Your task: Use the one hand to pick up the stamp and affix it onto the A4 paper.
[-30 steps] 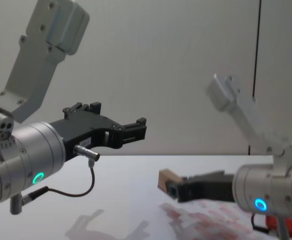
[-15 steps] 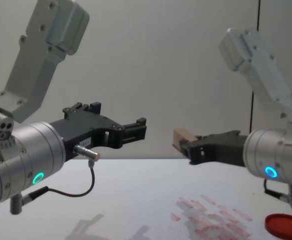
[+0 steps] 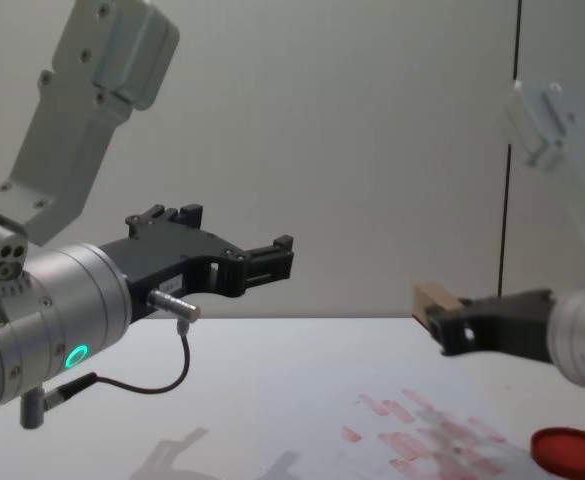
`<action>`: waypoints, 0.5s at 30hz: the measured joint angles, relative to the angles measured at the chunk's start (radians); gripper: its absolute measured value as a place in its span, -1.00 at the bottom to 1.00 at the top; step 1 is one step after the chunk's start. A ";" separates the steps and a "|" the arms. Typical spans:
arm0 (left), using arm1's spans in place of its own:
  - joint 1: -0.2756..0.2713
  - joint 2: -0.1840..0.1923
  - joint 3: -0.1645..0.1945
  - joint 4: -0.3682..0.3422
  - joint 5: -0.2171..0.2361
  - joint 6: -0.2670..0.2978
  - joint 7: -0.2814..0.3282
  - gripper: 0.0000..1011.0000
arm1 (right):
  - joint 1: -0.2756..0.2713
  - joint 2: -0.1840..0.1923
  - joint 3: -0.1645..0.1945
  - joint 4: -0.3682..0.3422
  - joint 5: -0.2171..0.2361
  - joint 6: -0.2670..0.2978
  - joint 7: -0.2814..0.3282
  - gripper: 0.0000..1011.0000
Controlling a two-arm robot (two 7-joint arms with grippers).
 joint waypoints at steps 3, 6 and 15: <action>0.000 0.000 0.000 0.000 0.000 0.000 0.000 0.96 | -0.023 0.008 0.005 -0.016 0.016 0.013 -0.018 -0.57; 0.000 0.000 0.000 0.000 0.000 0.000 0.000 0.96 | -0.045 0.015 0.011 -0.031 0.036 0.027 -0.036 -0.57; 0.000 0.000 0.000 0.000 0.000 0.000 0.000 0.96 | -0.101 0.035 0.026 -0.073 0.082 0.060 -0.080 -0.57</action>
